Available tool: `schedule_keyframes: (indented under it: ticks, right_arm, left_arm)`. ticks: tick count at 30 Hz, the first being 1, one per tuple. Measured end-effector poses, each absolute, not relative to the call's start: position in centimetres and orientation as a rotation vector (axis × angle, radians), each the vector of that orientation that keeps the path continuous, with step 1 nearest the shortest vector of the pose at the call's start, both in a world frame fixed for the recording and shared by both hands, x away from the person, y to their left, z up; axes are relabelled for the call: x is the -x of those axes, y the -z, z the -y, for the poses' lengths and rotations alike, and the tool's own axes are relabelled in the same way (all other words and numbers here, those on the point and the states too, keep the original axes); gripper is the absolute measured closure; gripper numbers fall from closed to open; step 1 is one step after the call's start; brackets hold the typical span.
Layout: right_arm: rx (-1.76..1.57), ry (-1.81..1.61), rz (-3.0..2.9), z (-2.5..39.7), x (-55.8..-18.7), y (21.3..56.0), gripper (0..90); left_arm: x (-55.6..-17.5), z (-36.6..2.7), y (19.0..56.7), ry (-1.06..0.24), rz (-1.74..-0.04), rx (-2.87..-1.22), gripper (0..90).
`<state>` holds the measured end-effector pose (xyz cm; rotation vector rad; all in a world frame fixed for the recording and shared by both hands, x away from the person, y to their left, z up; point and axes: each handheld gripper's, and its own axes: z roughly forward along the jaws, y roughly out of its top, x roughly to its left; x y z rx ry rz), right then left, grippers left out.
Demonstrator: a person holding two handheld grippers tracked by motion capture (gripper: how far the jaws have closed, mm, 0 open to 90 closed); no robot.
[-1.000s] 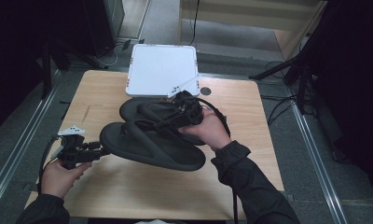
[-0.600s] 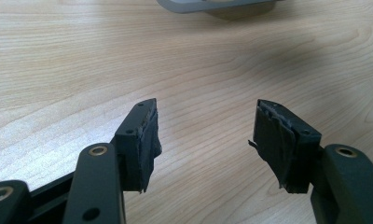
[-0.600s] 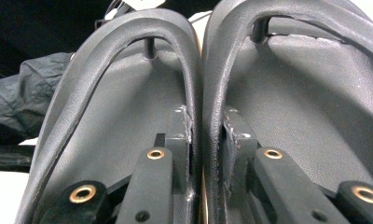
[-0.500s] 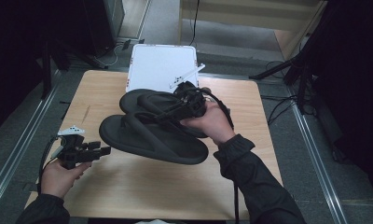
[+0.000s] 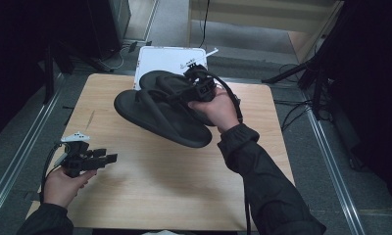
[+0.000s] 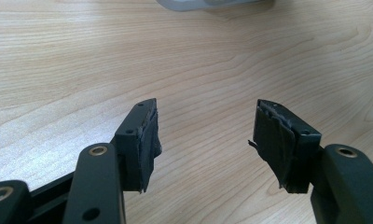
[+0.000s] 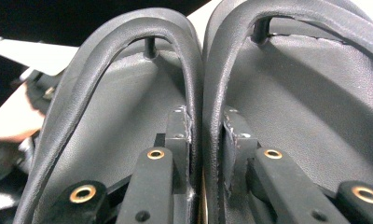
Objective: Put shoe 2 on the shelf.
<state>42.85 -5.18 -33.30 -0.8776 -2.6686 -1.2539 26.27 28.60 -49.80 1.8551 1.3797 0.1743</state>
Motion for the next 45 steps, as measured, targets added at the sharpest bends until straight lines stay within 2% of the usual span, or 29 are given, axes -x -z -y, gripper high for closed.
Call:
schedule_keyframes:
  ticks: [10, 23, 33, 45]
  right_arm:
    - [1.171, 1.285, 2.624, 4.7, -46.8, 33.2, 76.4]
    - [1.648, 1.346, 2.479, 2.9, -49.8, 34.0, 76.2]
    - [1.93, 1.362, 2.371, 0.4, -51.0, 33.3, 75.8]
    - [2.121, 1.354, 2.283, -1.2, -52.1, 34.2, 75.7]
  left_arm:
    - [-26.5, -28.3, 49.8, -0.169, -1.365, -1.864, 40.8]
    - [-27.5, -27.5, 49.6, -0.169, -1.323, -1.903, 40.7]
    - [-28.4, -26.7, 49.4, -0.147, -1.278, -1.907, 40.7]
    - [-29.5, -26.0, 49.2, -0.104, -1.25, -1.911, 40.6]
